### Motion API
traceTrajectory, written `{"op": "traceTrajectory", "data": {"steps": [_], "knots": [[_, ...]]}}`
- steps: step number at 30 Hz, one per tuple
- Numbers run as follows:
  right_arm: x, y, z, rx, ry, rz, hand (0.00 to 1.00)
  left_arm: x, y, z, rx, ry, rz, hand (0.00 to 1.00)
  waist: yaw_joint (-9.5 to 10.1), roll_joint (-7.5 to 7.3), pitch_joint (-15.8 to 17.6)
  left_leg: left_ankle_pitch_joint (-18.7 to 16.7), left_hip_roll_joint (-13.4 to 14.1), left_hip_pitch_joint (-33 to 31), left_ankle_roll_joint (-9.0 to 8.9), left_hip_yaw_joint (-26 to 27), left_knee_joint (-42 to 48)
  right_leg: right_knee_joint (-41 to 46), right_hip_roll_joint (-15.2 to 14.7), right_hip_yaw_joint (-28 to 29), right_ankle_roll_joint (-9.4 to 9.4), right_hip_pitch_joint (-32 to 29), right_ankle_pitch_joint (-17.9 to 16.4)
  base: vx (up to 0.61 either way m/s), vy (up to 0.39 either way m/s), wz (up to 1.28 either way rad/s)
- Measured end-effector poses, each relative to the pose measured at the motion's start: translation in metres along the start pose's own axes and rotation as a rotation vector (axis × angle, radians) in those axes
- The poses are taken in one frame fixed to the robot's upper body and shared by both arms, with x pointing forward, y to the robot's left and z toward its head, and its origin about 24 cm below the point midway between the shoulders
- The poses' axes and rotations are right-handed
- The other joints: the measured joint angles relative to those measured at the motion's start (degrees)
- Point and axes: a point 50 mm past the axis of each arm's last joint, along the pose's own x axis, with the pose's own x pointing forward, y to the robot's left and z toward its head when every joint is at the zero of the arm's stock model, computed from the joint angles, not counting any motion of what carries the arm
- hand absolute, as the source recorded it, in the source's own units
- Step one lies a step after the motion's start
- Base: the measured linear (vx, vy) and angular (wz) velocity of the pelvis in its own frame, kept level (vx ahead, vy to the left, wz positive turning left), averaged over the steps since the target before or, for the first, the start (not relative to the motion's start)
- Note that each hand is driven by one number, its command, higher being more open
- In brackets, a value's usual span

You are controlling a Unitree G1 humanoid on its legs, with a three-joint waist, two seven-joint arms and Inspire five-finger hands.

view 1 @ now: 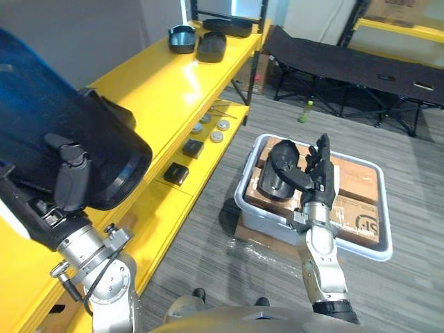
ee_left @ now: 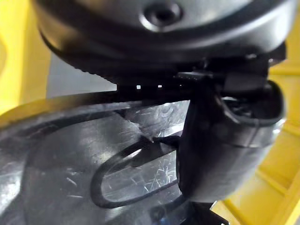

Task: Walk over and take three plastic housings, then place them on the shelf

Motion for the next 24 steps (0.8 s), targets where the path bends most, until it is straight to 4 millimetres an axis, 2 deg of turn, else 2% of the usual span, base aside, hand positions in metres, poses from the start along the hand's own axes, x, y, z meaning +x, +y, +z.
{"op": "traceTrajectory", "data": {"steps": [4, 7, 8, 9, 10, 12, 15, 19, 24], "knots": [[0.005, 0.026, 0.000, 0.082, 0.009, 0.162, 1.00, 0.001, 0.004, 0.002, -0.006, -0.015, 0.004, 0.00, 2.03, 0.03, 0.0, 0.5, -0.3, -0.1, 0.34, -1.8, 0.0, 0.3, 0.0, -1.5, -0.11, 1.2, -0.3, 0.02, 0.011, 0.22], [0.003, 0.036, 0.000, 0.095, 0.017, 0.228, 1.00, 0.000, -0.001, 0.003, -0.022, -0.010, -0.046, 0.00, 1.78, 0.55, 0.2, 0.4, -1.2, -0.9, 1.00, -3.1, 0.0, 0.3, -0.6, -5.9, 0.44, 3.1, -0.9, 0.00, 0.018, 0.69], [0.003, 0.036, 0.000, 0.097, 0.015, 0.233, 1.00, 0.000, -0.003, 0.003, -0.033, -0.010, -0.059, 0.00, 1.22, 0.74, 0.3, 0.3, -0.5, -1.4, 1.44, -0.9, 0.2, 0.4, -0.7, -7.4, 0.69, 3.6, -1.1, -0.02, 0.036, 1.31], [0.003, 0.035, -0.001, 0.100, 0.020, 0.232, 1.00, -0.001, -0.008, 0.003, -0.064, -0.001, -0.090, 0.00, 0.12, 1.11, 0.7, 0.7, 0.9, -2.3, 1.83, 4.0, 0.6, 0.7, -1.2, -10.3, 1.22, 4.8, -1.6, -0.01, 0.030, 1.24], [0.004, 0.033, -0.002, 0.089, 0.023, 0.230, 1.00, -0.003, -0.012, 0.003, -0.079, 0.006, -0.118, 0.00, 0.28, 1.99, 1.2, 2.0, 1.3, -2.3, 1.60, 5.0, 1.0, 1.9, -1.4, -11.3, 1.61, 5.5, -2.3, 0.00, 0.069, 1.11], [0.004, 0.031, -0.007, 0.078, 0.042, 0.223, 1.00, -0.004, -0.014, 0.003, -0.085, 0.011, -0.147, 0.00, 1.33, 2.78, 1.7, 2.2, 0.5, -1.8, 1.77, 3.5, 0.9, 3.3, -2.5, -12.2, 2.31, 6.3, -3.1, 0.02, 0.129, 0.54], [0.002, 0.036, -0.007, 0.110, 0.053, 0.242, 1.00, -0.004, -0.014, 0.004, -0.153, 0.034, -0.152, 0.00, 2.20, 3.33, 2.0, 2.1, -1.0, -1.8, 2.34, 2.6, 0.9, 5.6, -4.3, -12.5, 2.95, 6.3, -4.9, 0.02, 0.123, 0.32], [0.002, 0.037, -0.005, 0.106, 0.033, 0.243, 1.00, -0.006, -0.023, 0.006, -0.179, 0.021, -0.275, 0.00, 1.72, 2.44, 1.9, 2.3, -3.1, -2.6, 3.14, -0.8, 0.8, 10.3, -6.1, -9.9, 3.60, 5.2, -8.7, 0.03, 0.065, 0.47], [0.004, 0.034, -0.003, 0.077, 0.012, 0.237, 1.00, -0.007, -0.032, 0.009, -0.175, -0.010, -0.447, 0.00, 1.79, 2.15, 1.9, 4.3, -4.1, -4.0, 2.93, -2.7, 1.1, 11.6, -6.6, -7.3, 3.78, 4.5, -8.8, 0.06, 0.036, 0.40]]}}
